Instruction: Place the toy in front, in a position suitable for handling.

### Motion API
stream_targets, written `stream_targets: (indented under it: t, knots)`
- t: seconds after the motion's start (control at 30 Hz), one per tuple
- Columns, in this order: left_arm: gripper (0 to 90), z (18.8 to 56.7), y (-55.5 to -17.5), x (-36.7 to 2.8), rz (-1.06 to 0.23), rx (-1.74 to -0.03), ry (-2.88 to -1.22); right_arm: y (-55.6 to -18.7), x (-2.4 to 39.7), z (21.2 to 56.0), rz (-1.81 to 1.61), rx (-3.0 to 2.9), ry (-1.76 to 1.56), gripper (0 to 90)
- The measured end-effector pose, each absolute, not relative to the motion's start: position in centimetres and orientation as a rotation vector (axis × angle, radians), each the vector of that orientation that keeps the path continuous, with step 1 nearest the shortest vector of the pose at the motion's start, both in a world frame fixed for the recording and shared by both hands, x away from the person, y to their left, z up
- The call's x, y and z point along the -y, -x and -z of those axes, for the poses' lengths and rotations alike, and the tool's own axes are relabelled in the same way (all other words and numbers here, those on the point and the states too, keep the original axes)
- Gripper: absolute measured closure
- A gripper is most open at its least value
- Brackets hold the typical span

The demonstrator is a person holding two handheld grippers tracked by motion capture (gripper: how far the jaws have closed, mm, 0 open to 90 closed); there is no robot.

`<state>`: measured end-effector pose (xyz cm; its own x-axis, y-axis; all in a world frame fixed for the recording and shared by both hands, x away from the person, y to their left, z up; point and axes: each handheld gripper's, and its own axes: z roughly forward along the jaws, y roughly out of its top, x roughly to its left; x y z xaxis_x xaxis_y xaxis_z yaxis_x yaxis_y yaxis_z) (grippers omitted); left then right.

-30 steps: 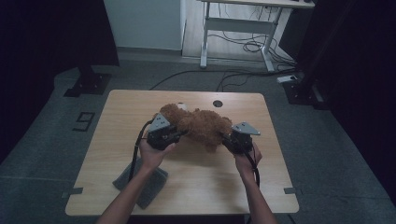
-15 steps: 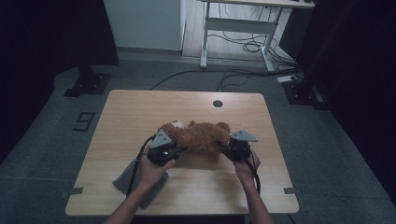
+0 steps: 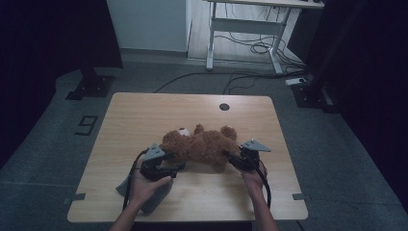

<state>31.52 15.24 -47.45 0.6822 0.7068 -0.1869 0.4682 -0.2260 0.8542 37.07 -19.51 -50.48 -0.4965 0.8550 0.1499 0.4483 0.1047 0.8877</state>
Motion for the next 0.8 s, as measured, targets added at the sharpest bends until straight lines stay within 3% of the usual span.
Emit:
stream_targets:
  t: [0.13,0.17,0.5,0.63,0.8]
  knots:
    - [30.6,47.7,-29.7,-17.2,-0.341,-0.971,-1.859,-36.6,19.4,50.8,-1.386,-1.979,-1.279,51.1]
    - [30.2,48.1,-28.7,-18.5,-0.406,-1.02,-1.842,-36.5,19.4,50.8,-1.392,-1.979,-1.277,50.9]
    - [26.5,49.7,-27.5,-22.7,-0.488,-1.095,-1.875,-36.0,19.4,51.3,-1.405,-1.977,-1.256,48.8]
    - [25.4,49.6,-27.1,-23.1,-0.487,-1.087,-1.847,-36.0,19.5,51.3,-1.408,-1.978,-1.257,48.6]
    - [23.8,49.7,-26.5,-20.6,-0.455,-1.028,-1.907,-35.9,19.4,51.3,-1.395,-1.985,-1.251,48.4]
